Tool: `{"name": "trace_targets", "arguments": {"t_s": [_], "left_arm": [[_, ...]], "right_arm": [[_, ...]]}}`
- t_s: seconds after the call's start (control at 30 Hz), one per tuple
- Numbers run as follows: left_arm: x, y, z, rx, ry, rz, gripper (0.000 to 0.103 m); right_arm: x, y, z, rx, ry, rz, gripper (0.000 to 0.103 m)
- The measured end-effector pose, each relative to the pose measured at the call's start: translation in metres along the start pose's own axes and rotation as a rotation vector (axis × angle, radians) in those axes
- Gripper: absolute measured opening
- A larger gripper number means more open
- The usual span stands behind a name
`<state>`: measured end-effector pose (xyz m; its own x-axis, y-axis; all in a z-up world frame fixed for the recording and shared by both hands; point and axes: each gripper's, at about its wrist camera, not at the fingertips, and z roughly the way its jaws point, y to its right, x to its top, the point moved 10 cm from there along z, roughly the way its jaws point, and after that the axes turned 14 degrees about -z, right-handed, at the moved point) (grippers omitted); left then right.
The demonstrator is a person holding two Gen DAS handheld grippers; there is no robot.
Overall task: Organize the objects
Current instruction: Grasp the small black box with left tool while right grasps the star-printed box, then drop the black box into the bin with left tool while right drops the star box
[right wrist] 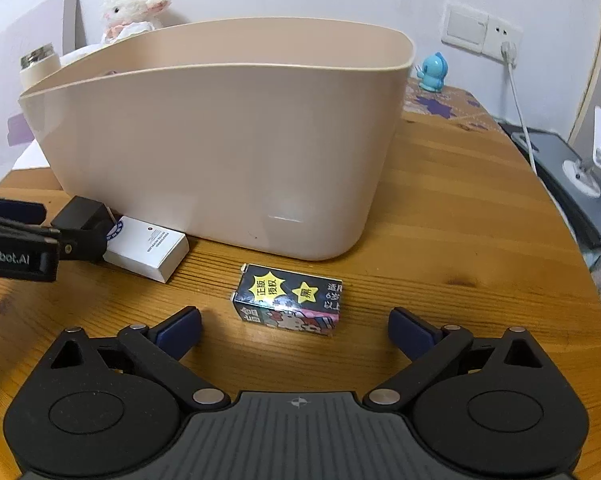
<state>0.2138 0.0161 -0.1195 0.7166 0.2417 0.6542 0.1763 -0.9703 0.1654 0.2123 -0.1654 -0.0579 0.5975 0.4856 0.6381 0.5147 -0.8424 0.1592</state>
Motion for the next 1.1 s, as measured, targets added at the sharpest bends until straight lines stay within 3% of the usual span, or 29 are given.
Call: {"name": "trace_targets", "arguments": {"t_s": [0.1, 0.3, 0.37, 0.47, 0.73, 1.1], "left_arm": [[0.002, 0.002, -0.002, -0.029, 0.003, -0.002, 0.072], [0.003, 0.004, -0.003, -0.073, -0.020, -0.025, 0.046], [0.003, 0.004, -0.003, -0.069, -0.021, -0.024, 0.046], [0.002, 0.003, -0.005, -0.073, -0.024, -0.021, 0.046], [-0.005, 0.004, -0.014, -0.083, -0.027, 0.001, 0.046], [-0.003, 0.014, -0.053, -0.099, 0.030, 0.048, 0.046]], "right_arm": [[0.002, -0.004, -0.001, 0.001, 0.019, -0.014, 0.092], [0.007, -0.009, -0.008, 0.006, 0.043, -0.024, 0.063], [0.007, -0.010, -0.009, 0.009, 0.045, -0.027, 0.052], [0.007, -0.010, -0.011, 0.010, 0.043, -0.027, 0.048], [0.004, -0.014, -0.023, 0.016, 0.045, -0.029, 0.046], [0.016, -0.019, -0.074, 0.005, 0.121, -0.053, 0.046]]}}
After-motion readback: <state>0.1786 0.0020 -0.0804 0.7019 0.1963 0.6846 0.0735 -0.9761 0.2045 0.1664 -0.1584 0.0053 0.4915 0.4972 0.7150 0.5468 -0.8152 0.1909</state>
